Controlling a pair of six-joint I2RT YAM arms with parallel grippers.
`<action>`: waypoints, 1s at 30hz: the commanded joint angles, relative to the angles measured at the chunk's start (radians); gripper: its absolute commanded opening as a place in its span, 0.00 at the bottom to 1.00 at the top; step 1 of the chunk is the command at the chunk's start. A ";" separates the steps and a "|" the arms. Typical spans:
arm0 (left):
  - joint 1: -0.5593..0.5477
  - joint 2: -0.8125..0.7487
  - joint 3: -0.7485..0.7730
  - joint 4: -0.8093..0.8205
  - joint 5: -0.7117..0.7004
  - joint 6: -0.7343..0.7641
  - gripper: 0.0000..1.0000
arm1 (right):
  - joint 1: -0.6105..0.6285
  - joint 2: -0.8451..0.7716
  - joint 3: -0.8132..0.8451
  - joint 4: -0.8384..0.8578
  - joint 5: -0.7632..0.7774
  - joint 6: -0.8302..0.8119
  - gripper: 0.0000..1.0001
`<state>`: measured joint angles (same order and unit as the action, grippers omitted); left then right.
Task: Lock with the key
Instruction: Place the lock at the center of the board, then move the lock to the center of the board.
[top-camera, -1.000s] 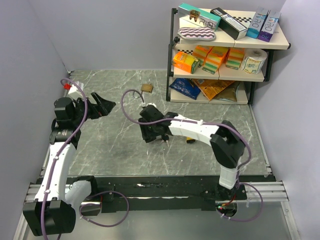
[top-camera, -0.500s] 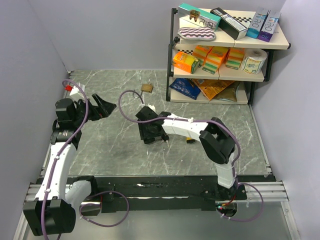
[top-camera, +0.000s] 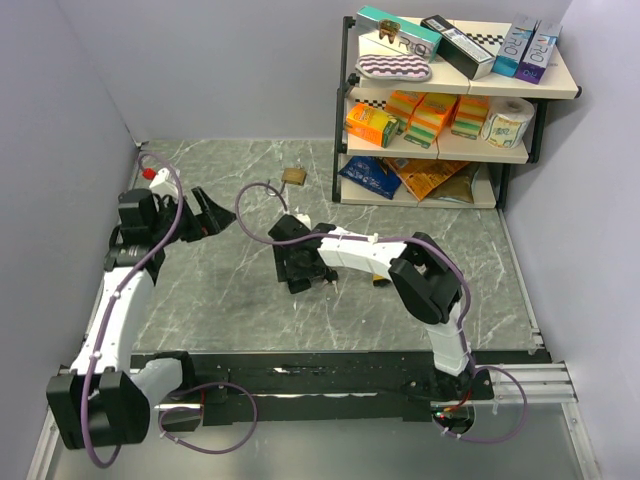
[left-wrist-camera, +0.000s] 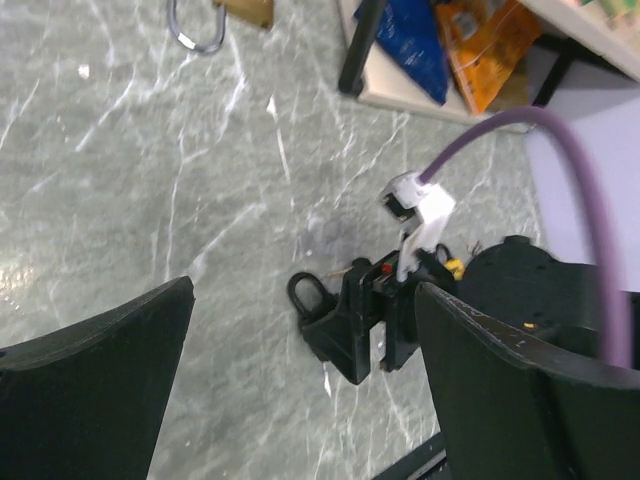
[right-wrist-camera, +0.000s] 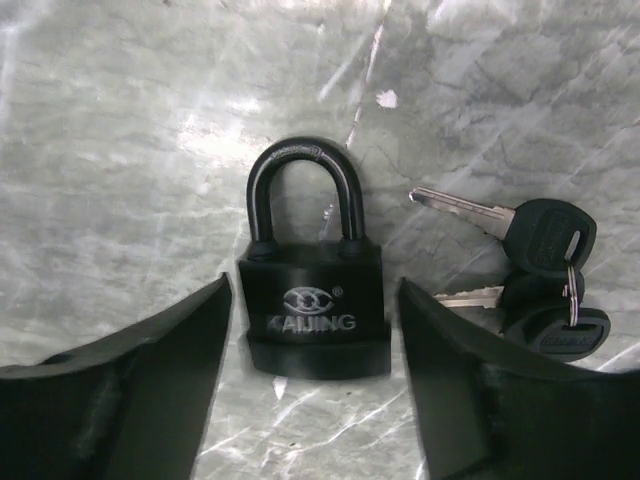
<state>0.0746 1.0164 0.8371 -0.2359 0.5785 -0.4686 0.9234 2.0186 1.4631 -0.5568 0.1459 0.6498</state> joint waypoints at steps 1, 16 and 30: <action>0.004 0.085 0.123 -0.101 0.010 0.083 0.96 | 0.005 -0.026 0.089 0.006 0.012 0.002 0.83; -0.028 0.460 0.488 -0.246 0.017 0.398 0.96 | -0.064 -0.352 -0.015 0.210 -0.227 -0.433 0.99; -0.281 1.045 1.056 -0.322 -0.229 0.604 0.89 | -0.297 -0.638 -0.246 0.070 -0.554 -0.719 0.99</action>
<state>-0.1463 1.9694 1.7641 -0.5671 0.4217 0.0788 0.6201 1.4792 1.2613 -0.4305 -0.3241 0.0376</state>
